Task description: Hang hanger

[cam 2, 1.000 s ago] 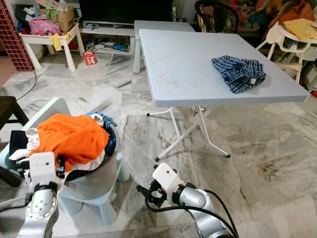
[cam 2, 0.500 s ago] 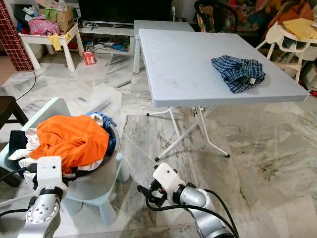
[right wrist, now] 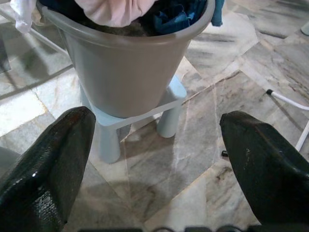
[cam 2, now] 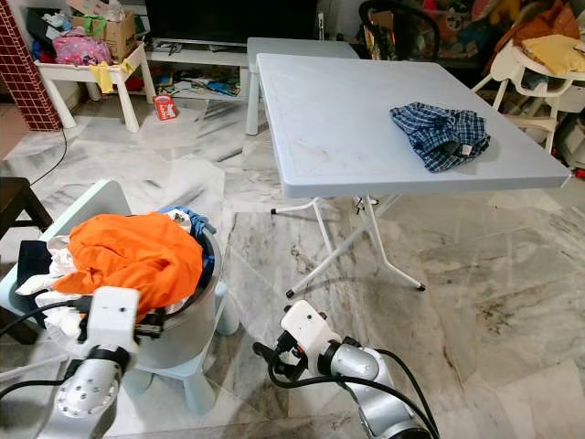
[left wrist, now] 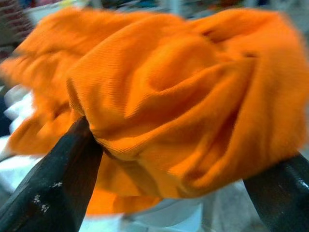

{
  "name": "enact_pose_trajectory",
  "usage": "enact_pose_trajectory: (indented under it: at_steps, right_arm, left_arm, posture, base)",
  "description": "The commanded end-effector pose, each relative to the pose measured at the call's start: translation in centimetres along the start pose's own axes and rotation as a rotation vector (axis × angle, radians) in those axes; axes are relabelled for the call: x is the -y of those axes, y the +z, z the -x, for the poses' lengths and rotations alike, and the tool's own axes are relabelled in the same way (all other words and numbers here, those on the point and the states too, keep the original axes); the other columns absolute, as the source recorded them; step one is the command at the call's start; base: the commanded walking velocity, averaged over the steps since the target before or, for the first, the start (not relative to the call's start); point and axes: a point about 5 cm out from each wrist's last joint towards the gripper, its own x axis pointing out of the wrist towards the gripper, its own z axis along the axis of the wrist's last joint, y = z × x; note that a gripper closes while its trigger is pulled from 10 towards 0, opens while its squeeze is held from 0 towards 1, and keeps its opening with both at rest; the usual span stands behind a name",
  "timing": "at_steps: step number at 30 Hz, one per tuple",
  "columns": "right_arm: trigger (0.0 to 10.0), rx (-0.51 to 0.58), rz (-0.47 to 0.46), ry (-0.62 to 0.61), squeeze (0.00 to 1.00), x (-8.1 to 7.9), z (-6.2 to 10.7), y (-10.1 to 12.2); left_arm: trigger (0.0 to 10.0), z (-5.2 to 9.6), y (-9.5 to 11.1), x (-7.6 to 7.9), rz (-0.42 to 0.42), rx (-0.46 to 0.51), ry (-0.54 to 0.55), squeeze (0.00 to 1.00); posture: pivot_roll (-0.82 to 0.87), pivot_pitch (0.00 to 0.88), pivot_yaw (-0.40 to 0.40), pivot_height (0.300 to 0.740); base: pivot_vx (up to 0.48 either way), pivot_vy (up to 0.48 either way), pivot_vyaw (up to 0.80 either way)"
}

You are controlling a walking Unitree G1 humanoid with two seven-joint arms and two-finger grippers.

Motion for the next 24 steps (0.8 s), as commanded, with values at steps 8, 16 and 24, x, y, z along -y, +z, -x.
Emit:
enact_pose_trajectory:
  at_steps: [8,16,24]
  right_arm:
    - [10.0,0.006,0.022,-0.005,0.00,0.3,-0.1,0.3]
    - [10.0,0.007,0.017,-0.007,0.00,0.3,0.0,0.3]
    - [10.0,0.007,0.021,-0.004,0.00,0.4,0.0,0.4]
  left_arm:
    - [10.0,-0.3,0.5,-0.6,-0.026,0.002,0.031,1.00]
    - [10.0,-0.3,-1.6,-0.8,0.093,-0.104,0.059,1.00]
    - [10.0,-0.8,-2.8,-4.5,0.208,-0.110,0.362,1.00]
  posture:
    - [0.06,0.000,-0.089,0.740]
    - [0.05,0.000,-0.088,0.740]
    - [0.06,0.000,-0.093,0.740]
  base:
    - [0.000,0.000,0.00]
    - [0.000,0.000,0.00]
    - [0.000,0.000,0.00]
